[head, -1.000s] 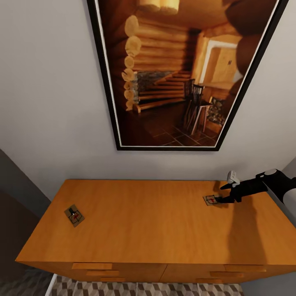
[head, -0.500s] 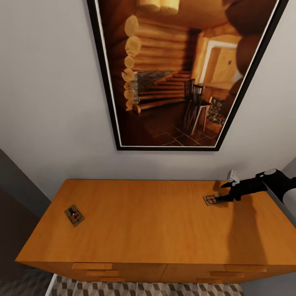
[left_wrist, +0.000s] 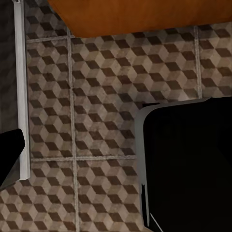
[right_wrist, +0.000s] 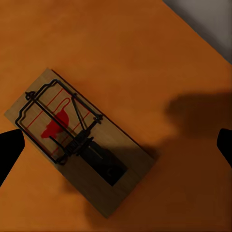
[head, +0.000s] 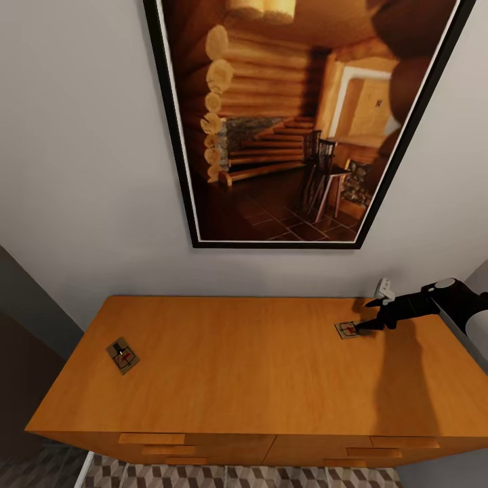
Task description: Take the four mousetraps from the cabinet in the bathroom and place them on the bathroom floor. Make sure all four end up on the same floor surface, and ensure that at least two of them are either under or directly next to the same bathroom sink.
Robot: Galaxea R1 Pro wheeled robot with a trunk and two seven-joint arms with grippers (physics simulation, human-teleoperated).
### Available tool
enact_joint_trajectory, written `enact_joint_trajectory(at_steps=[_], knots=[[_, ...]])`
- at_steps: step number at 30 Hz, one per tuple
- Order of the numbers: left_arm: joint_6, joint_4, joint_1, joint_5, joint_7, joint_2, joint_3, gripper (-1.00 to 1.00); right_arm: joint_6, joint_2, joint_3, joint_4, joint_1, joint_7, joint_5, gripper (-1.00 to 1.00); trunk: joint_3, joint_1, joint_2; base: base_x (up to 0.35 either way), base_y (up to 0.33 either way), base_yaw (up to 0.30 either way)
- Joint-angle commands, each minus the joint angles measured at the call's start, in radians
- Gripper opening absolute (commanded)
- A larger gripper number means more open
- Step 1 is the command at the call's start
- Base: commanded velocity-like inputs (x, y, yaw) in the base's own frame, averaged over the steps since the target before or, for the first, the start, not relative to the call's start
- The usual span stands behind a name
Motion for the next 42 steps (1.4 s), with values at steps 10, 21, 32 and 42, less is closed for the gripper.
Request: enact_joint_trajectory(at_steps=[10,21,32,42], knots=[[-0.005,0.004,-0.001,0.003,0.004,-0.001,-0.008,1.0,-0.002,0.001,0.005,-0.001,0.0,-0.001,0.011,1.0,-0.002,0.001,-0.002,-0.049,0.027,0.0],[-0.005,0.004,-0.001,0.003,0.004,-0.001,-0.008,1.0,-0.002,0.002,0.007,-0.001,0.0,0.0,0.009,1.0,-0.002,0.001,-0.002,-0.062,0.042,0.0],[-0.005,0.004,-0.001,0.003,0.004,-0.001,-0.009,1.0,-0.003,0.001,0.007,0.0,0.0,0.001,0.008,1.0,-0.002,0.001,-0.002,-0.002,0.001,0.0],[-0.005,0.004,-0.001,0.003,0.004,-0.001,-0.009,1.0,-0.004,-0.001,0.007,0.0,0.0,0.006,0.007,1.0,-0.002,0.001,-0.002,0.0,0.0,0.0]])
